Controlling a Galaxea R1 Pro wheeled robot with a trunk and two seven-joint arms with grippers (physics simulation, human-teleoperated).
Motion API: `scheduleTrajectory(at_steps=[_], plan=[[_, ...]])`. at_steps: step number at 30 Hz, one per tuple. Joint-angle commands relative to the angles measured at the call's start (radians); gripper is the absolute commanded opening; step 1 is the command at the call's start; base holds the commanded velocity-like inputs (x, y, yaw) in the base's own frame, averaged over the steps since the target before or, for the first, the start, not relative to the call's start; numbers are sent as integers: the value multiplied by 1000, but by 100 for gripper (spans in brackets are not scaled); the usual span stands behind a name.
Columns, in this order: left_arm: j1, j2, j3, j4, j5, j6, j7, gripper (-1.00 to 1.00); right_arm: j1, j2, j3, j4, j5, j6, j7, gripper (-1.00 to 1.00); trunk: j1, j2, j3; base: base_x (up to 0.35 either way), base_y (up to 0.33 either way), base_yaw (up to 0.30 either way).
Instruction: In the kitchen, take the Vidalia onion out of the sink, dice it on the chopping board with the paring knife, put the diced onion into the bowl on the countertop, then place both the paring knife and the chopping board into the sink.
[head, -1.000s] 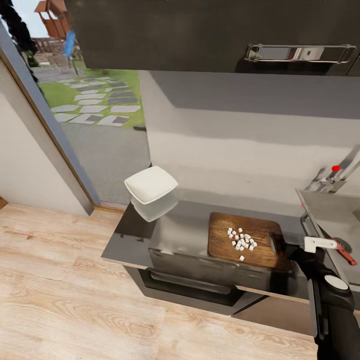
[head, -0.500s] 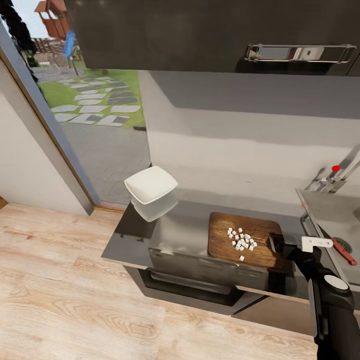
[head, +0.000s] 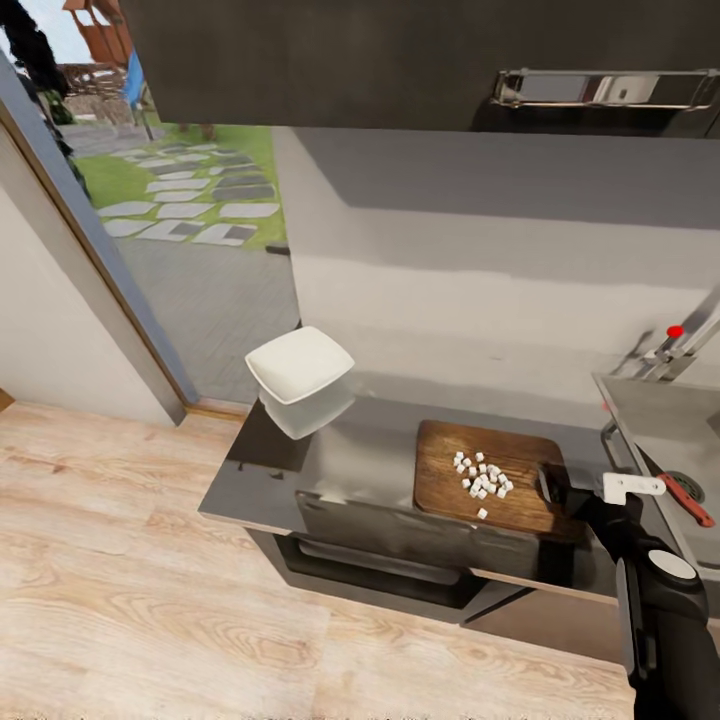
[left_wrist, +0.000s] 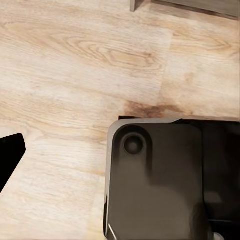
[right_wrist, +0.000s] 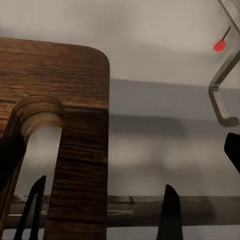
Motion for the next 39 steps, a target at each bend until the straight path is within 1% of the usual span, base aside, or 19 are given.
scheduleTrajectory(at_steps=[1,23,28,39], plan=[[0,1,-7,-1,10,-2,5,100,-1,1,-3,-2,11,3,10,100,1,-2,-3,0,0,0],[0,2,-7,-1,10,-3,5,100,-1,1,-3,-2,11,6,10,100,1,-2,-35,0,0,1],[0,1,-7,-1,10,-3,5,100,-1,1,-3,-1,10,31,10,100,1,-2,-36,0,0,3],[0,1,-7,-1,10,-2,5,100,-1,2,-3,-1,10,34,10,100,1,-2,-36,0,0,0]])
